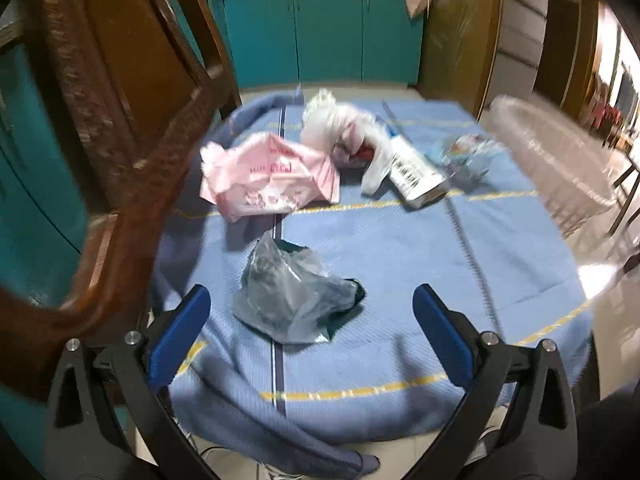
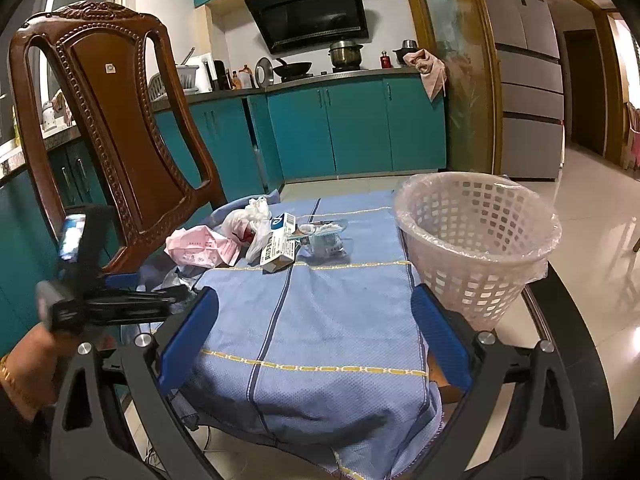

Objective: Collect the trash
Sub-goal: 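Move the left tool over the pile and grasp the dark plastic bag, then grasp the clear printed packet with the right tool while the left tool holds the bag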

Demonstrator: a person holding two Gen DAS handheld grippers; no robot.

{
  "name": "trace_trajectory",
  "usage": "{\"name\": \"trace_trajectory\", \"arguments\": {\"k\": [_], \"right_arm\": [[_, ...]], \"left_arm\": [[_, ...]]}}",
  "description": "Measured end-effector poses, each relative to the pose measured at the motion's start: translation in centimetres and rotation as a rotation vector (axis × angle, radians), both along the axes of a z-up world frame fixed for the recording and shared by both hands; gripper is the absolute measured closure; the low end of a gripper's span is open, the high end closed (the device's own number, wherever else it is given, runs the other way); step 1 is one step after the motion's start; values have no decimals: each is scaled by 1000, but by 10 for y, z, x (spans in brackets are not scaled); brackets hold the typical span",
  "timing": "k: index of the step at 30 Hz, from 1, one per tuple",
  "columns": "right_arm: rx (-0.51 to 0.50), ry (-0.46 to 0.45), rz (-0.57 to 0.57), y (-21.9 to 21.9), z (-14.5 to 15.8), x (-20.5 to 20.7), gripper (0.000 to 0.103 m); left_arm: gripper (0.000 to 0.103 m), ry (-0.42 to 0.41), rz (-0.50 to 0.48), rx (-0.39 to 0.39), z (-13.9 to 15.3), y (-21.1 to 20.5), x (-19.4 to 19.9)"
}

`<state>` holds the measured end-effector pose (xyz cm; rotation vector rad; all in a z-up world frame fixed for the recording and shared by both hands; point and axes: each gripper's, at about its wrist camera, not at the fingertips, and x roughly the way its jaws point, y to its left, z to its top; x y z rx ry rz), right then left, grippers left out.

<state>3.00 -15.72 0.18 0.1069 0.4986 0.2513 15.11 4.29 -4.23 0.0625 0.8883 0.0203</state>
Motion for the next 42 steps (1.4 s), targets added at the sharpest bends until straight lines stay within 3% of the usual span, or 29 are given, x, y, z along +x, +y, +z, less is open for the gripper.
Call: {"name": "trace_trajectory", "arguments": {"k": [6, 8, 9, 10, 11, 13, 17, 20, 21, 22, 23, 25, 28, 29, 30, 31, 32, 33, 36, 42], "right_arm": [[-23, 23, 33, 10, 2, 28, 8], [-50, 45, 42, 17, 1, 51, 8], [-46, 55, 44, 18, 1, 61, 8], [-38, 72, 45, 20, -1, 75, 8], [-41, 90, 46, 23, -3, 89, 8], [-51, 118, 31, 27, -10, 113, 8], [-70, 162, 10, 35, -25, 155, 8], [-70, 193, -10, 39, -35, 181, 8], [-69, 201, -12, 41, -39, 189, 8], [-62, 208, -15, 42, -41, 196, 8], [-57, 218, -16, 43, -44, 201, 8], [-54, 246, -18, 48, -52, 215, 8], [-60, 285, -7, 52, -64, 230, 12], [-62, 314, 8, 54, -69, 235, 23], [-53, 350, 28, 54, -75, 239, 43], [-48, 376, 38, 53, -79, 242, 56], [-41, 392, 41, 52, -82, 242, 81], [-29, 392, 36, 49, -82, 241, 94], [-3, 344, 35, 41, -66, 229, 102], [52, 275, 71, 32, -32, 204, 103]], "left_arm": [[4, 138, 15, 22, -36, -2, 36], [37, 157, 10, -42, -41, 2, 39], [45, 163, 16, -85, -39, 5, 39], [75, 164, 20, -78, -37, 5, 38], [85, 159, 11, -76, -34, 5, 36], [86, 136, -14, -124, -26, 5, 29], [87, 38, -59, -140, -1, 3, 5], [68, -10, -43, -150, 8, 9, -3], [68, -23, -49, -155, 9, 11, -3], [78, -29, -62, -167, 11, 11, -2], [96, -23, -75, -172, 11, 10, 0], [102, -13, -106, -188, 10, 4, 2], [102, -10, -153, -168, 10, -10, 3], [101, -4, -155, -169, 8, -12, 5], [99, -1, -139, -169, 8, -10, 7], [74, -4, -118, -168, 8, -7, 6], [22, -16, -89, -170, 9, -2, 7], [6, -42, -65, -174, 13, 2, 6], [3, -93, -37, -184, 24, 13, 3], [3, -76, -10, -188, 16, 20, 16]]}}
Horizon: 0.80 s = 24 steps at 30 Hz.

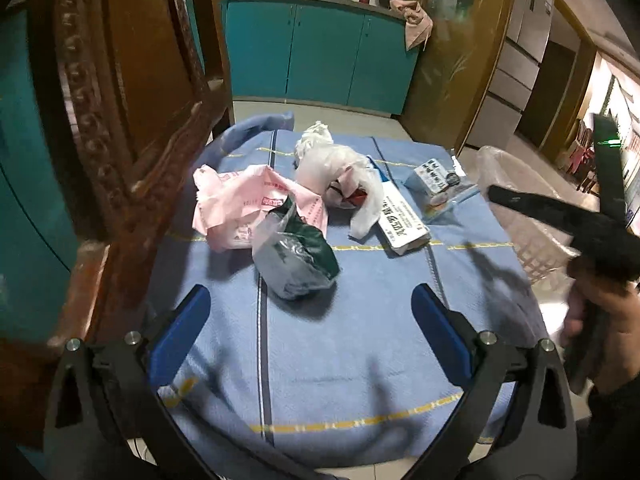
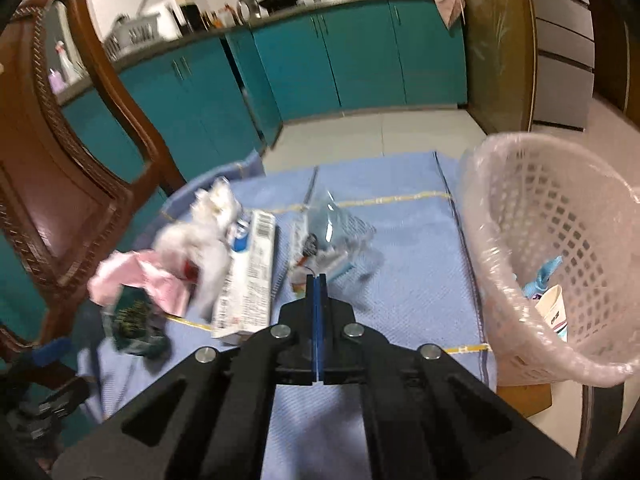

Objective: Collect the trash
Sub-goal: 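Grasp the clear printed packet with the right tool while the left tool holds the bag, then carry the clear packet with the right tool and drop it into the wastebasket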

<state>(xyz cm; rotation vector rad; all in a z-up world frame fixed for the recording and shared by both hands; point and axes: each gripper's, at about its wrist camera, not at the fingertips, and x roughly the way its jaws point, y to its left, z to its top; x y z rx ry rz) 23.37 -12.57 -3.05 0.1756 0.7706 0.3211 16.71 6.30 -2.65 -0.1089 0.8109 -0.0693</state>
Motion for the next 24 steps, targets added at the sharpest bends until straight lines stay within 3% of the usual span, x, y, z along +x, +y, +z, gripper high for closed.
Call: {"name": "trace_trajectory", "arguments": {"k": [2, 3, 4, 5, 6, 8, 13, 16, 17, 18, 21, 24], "right_arm": [[15, 13, 28, 2, -1, -1, 102], [8, 4, 16, 2, -3, -1, 93], [-5, 2, 12, 3, -5, 0, 79], [-7, -4, 6, 4, -6, 1, 40], [-2, -34, -21, 3, -7, 0, 26], [-14, -45, -16, 9, -7, 4, 26], [-60, -43, -37, 20, -18, 32, 26], [-52, -27, -51, 20, -29, 57, 28], [-33, -1, -35, 20, -33, 64, 46], [-14, 29, -14, 21, -37, 70, 81], [-8, 8, -13, 18, -26, 57, 87], [30, -53, 11, 10, 7, 24, 88]], "left_arm": [[4, 12, -7, 4, -4, -1, 10], [5, 17, -10, 6, -5, -3, 13], [17, 26, -15, 9, -9, -4, 21], [47, 48, -24, 4, -14, -4, 29], [59, 78, -29, -10, -19, -3, 35], [72, 83, -36, -29, -21, 0, 39], [75, -6, -86, -4, 4, -12, 12], [75, -89, -94, -50, 22, -14, -13], [75, -120, -101, -71, 29, -14, -18], [75, -155, -111, -80, 35, -15, -22], [75, -211, -116, -70, 44, -13, -26], [75, -211, -116, -112, 47, -6, -24]]}}
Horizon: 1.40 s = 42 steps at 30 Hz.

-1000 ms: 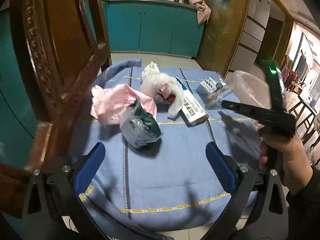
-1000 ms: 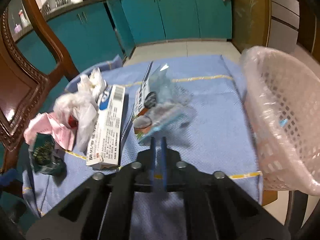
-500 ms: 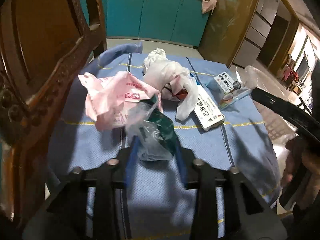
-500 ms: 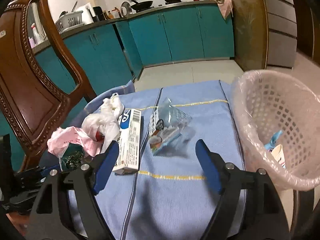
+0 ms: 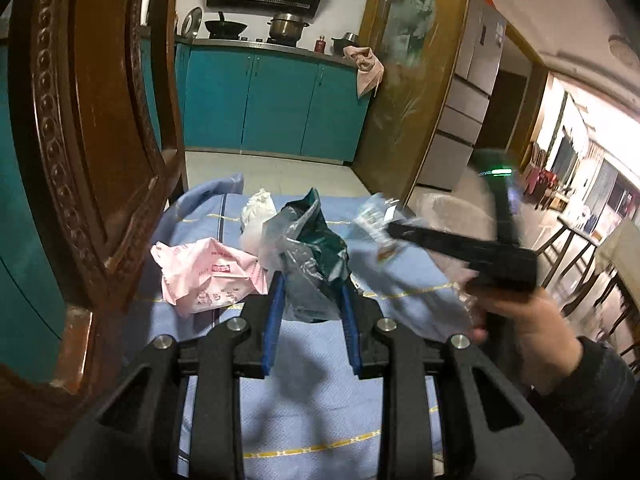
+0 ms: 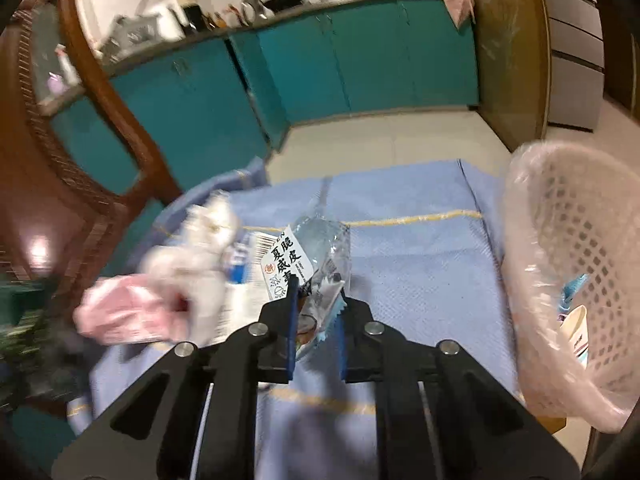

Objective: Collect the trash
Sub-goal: 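Carry the clear packet with the right tool and drop it into the wastebasket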

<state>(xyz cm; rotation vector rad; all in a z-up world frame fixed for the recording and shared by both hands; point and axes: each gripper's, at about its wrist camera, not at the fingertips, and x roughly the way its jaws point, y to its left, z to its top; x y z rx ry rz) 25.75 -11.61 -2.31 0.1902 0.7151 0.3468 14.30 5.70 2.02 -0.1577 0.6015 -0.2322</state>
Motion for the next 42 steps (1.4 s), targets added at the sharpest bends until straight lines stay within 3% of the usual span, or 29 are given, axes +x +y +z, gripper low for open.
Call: {"name": "trace_trajectory", "arguments": {"k": [4, 6, 12, 36, 42], "right_arm": [[40, -126, 33, -16, 53, -71, 88], [57, -159, 45, -22, 62, -103, 88], [24, -158, 53, -29, 45, -165, 88], [-14, -113, 56, -24, 33, -165, 87], [25, -265, -172, -86, 65, -148, 87]], "left_arm": [[75, -12, -18, 1, 7, -3, -5], [75, -28, -31, 10, 12, -8, -12], [75, -28, -48, 43, 11, -26, -39], [74, 5, -55, 64, 3, -32, -42], [73, -4, -46, 59, 4, -30, -42]]}}
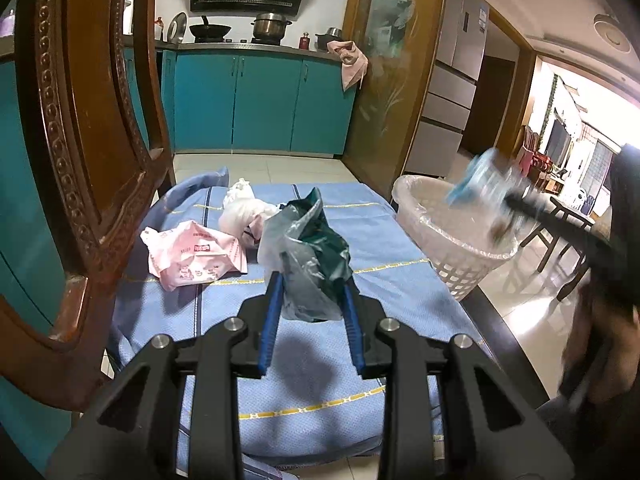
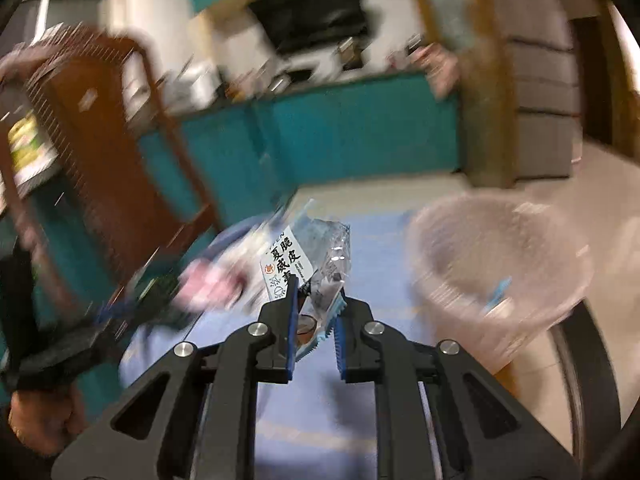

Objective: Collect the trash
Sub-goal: 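Carry the clear packet with the right tool and drop it into the wastebasket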

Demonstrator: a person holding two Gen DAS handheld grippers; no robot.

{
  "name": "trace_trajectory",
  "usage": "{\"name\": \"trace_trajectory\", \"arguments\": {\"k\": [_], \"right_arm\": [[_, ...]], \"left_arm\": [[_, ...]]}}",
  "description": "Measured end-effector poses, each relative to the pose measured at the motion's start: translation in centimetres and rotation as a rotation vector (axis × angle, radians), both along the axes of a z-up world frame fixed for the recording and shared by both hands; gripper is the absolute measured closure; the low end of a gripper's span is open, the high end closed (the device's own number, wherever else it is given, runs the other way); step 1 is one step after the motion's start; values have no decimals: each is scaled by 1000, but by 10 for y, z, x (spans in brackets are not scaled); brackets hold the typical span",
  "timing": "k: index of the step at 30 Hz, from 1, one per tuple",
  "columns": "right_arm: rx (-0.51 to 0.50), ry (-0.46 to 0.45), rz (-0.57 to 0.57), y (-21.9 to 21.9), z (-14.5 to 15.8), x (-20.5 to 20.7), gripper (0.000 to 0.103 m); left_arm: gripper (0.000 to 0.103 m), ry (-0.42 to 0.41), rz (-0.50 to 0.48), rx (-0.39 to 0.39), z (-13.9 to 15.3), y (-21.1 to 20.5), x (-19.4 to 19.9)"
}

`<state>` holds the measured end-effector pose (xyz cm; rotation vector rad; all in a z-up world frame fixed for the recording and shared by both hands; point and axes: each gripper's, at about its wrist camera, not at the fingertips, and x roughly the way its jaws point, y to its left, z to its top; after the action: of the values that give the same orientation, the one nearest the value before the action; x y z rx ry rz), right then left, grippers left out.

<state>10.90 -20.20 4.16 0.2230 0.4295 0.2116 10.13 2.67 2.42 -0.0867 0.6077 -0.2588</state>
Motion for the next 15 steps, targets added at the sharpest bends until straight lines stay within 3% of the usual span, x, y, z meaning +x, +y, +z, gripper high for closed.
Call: {"name": "trace_trajectory", "arguments": {"k": [2, 4, 5, 6, 8, 10, 15], "right_arm": [[46, -18, -108, -35, 2, 20, 84], [35, -7, -206, -62, -9, 49, 70], [33, 16, -234, -73, -19, 63, 49], [49, 61, -265, -86, -34, 79, 41], [94, 159, -299, -102, -52, 91, 40], [178, 182, -303, -113, -51, 80, 39], [366, -79, -420, -136, -19, -13, 6]], "left_arm": [[73, 1, 1, 2, -1, 0, 1], [73, 9, -3, 4, -3, -2, 2], [73, 12, -9, 7, -4, -4, 2], [73, 11, -11, 11, -5, -5, 2], [73, 9, -22, 21, -6, -9, 2], [73, 11, -33, 29, -7, -12, 2], [72, 28, -82, 45, -14, -29, 3]]}}
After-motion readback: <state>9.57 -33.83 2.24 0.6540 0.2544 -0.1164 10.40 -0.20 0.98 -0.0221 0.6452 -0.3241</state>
